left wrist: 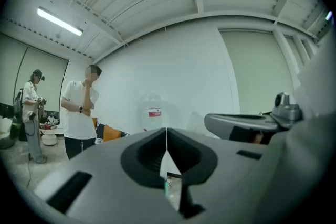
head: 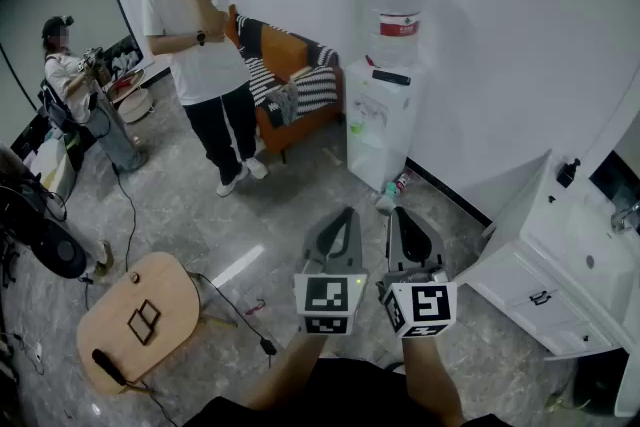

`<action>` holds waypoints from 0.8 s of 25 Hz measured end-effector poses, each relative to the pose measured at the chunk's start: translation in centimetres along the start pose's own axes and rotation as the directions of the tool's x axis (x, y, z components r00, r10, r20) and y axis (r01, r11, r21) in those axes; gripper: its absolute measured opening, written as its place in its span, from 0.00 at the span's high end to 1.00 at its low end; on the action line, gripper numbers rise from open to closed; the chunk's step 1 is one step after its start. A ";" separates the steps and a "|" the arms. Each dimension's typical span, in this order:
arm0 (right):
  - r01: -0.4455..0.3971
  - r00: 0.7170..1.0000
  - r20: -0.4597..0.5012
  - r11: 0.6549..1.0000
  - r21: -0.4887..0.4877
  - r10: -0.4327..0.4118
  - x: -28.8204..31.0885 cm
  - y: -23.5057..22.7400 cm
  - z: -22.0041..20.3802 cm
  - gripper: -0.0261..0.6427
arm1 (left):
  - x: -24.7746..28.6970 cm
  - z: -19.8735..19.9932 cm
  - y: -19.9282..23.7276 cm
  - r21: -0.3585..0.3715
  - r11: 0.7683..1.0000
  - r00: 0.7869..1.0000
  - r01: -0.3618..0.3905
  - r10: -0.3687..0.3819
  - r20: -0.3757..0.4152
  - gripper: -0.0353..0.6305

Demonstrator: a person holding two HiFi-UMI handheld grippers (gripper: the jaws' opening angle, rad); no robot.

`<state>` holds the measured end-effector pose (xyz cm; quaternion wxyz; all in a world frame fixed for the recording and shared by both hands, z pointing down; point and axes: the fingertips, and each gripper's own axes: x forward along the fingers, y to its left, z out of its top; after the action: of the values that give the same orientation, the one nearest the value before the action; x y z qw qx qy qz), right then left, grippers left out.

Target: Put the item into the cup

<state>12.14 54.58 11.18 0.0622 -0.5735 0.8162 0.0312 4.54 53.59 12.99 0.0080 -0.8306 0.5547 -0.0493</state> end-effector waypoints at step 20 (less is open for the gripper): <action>-0.012 1.000 -0.011 0.999 0.031 0.012 -1.1 -0.9 -0.8 0.95 | -0.2 -1.2 -1.2 -0.010 1.000 1.000 0.007 -0.007 -0.008 0.93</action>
<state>13.28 55.22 12.11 0.0664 -0.5679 0.8203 0.0157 5.45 54.28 14.28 0.0015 -0.8322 0.5522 -0.0496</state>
